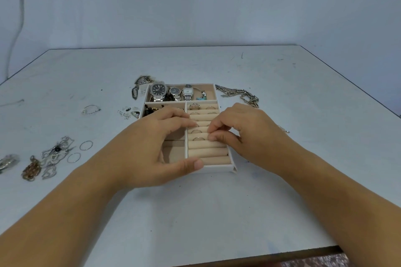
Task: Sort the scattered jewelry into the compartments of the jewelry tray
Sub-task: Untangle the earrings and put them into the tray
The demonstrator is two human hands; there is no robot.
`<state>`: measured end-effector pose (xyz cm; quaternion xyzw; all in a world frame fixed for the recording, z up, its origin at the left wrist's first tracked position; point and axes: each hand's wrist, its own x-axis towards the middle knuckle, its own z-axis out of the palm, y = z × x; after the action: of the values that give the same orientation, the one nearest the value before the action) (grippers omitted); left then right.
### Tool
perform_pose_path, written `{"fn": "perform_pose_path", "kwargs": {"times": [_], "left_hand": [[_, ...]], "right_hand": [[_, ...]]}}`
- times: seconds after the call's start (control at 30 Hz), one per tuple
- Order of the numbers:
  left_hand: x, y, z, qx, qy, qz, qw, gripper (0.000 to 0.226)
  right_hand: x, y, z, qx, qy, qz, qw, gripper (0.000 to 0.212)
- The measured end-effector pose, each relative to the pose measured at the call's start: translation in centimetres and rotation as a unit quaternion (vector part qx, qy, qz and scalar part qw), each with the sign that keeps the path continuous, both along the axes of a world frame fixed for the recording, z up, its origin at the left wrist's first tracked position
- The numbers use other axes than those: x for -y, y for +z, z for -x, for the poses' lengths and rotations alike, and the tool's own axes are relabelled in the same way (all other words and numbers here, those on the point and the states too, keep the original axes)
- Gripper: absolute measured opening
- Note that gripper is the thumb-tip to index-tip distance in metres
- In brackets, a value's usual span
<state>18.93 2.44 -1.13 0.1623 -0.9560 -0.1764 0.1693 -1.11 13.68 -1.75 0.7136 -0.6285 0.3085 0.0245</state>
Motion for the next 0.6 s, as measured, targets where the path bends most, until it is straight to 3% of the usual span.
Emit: {"fn": "perform_pose_path", "kwargs": {"times": [0.33,0.6], "left_hand": [[0.0,0.1,0.0,0.005,0.006,-0.007,1.0,0.075],[-0.1,0.4,0.5,0.001,0.004,0.004,1.0,0.073]], "right_hand": [[0.3,1.4,-0.6,0.008,-0.045,-0.12,0.992,0.011],[-2.1,2.9,3.6,0.075,-0.088,-0.087,0.989,0.014]]}}
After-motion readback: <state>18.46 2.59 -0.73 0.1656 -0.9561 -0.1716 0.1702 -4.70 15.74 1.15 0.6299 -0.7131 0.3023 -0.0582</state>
